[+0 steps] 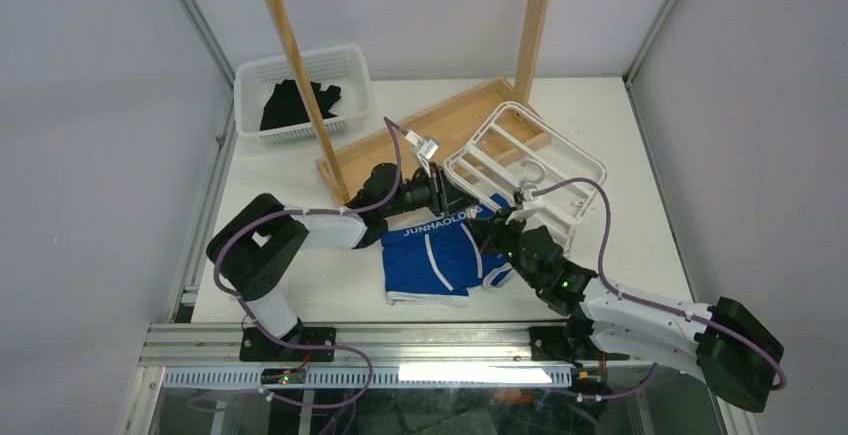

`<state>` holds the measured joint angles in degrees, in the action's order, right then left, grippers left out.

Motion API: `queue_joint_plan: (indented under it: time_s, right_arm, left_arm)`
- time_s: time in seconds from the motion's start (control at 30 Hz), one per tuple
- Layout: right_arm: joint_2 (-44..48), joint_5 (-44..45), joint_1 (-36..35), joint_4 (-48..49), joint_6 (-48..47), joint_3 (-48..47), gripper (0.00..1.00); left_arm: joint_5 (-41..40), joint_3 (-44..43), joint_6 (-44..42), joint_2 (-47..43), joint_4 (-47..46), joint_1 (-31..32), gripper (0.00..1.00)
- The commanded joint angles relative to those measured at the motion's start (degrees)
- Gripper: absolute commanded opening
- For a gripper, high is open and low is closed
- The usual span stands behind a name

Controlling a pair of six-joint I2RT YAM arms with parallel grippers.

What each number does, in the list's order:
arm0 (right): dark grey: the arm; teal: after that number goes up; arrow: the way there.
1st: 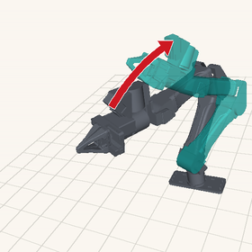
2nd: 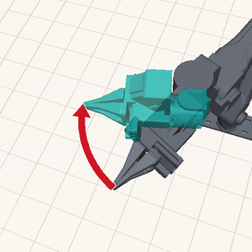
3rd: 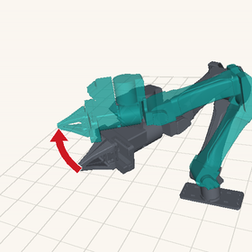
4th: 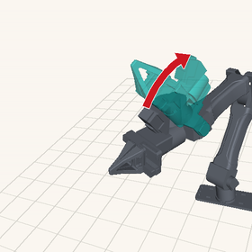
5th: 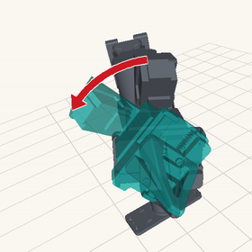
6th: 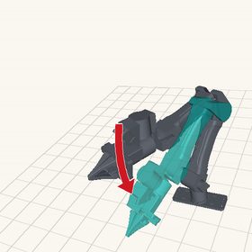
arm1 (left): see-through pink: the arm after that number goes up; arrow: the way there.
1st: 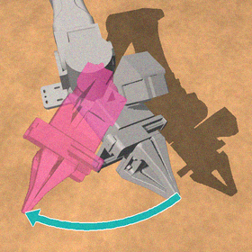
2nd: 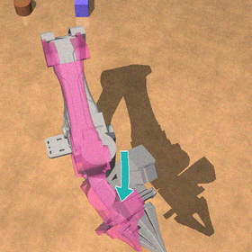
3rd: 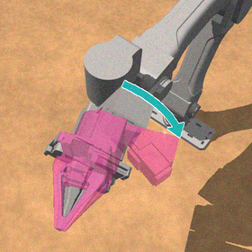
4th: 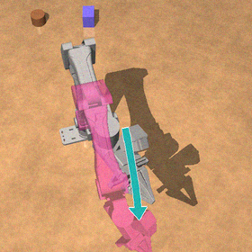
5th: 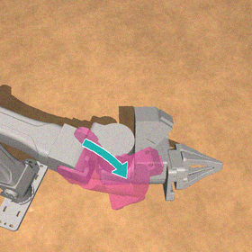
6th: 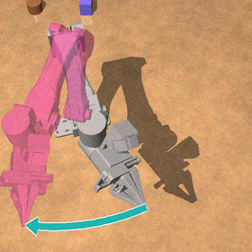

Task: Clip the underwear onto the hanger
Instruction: Open the clamp at the hanger.

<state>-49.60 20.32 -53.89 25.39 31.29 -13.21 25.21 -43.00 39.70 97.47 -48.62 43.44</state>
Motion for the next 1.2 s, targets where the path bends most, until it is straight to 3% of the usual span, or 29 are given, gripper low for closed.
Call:
queue_joint_plan:
  time_s: [0.0,0.13,0.23,0.37,0.63,1.0,1.17]
  right_arm:
    - [1.17,-0.04,0.01,2.28,-0.74,-2.28,0.10]
    - [1.38,0.54,0.01,0.81,-2.30,-3.18,0.36]
    - [2.14,0.93,0.01,-0.25,-3.94,-3.59,0.45]
    - [2.91,1.17,0.01,-1.14,-6.62,-4.16,0.49]
    - [1.60,3.78,-0.06,-5.18,-9.13,-6.47,0.50]
    - [6.60,8.52,-0.09,-15.34,-7.10,-8.24,0.51]
    - [8.76,10.39,-0.04,-18.06,-5.67,-8.95,0.56]
  left_arm:
    - [-2.61,-3.07,-3.88,-2.59,4.80,0.49,0.00]
    - [-12.90,-4.21,-7.57,-5.86,14.45,3.10,0.00]
    - [-21.04,-6.51,-9.02,-7.18,21.46,5.55,0.00]
    - [-30.26,-9.66,-6.86,-7.74,30.12,7.96,0.00]
    - [-37.94,-14.05,-2.10,-8.61,38.99,10.58,0.00]
    - [-40.68,-16.71,-0.47,-8.96,44.06,11.32,0.00]
    - [-41.81,-17.60,0.29,-8.96,45.85,11.40,0.00]
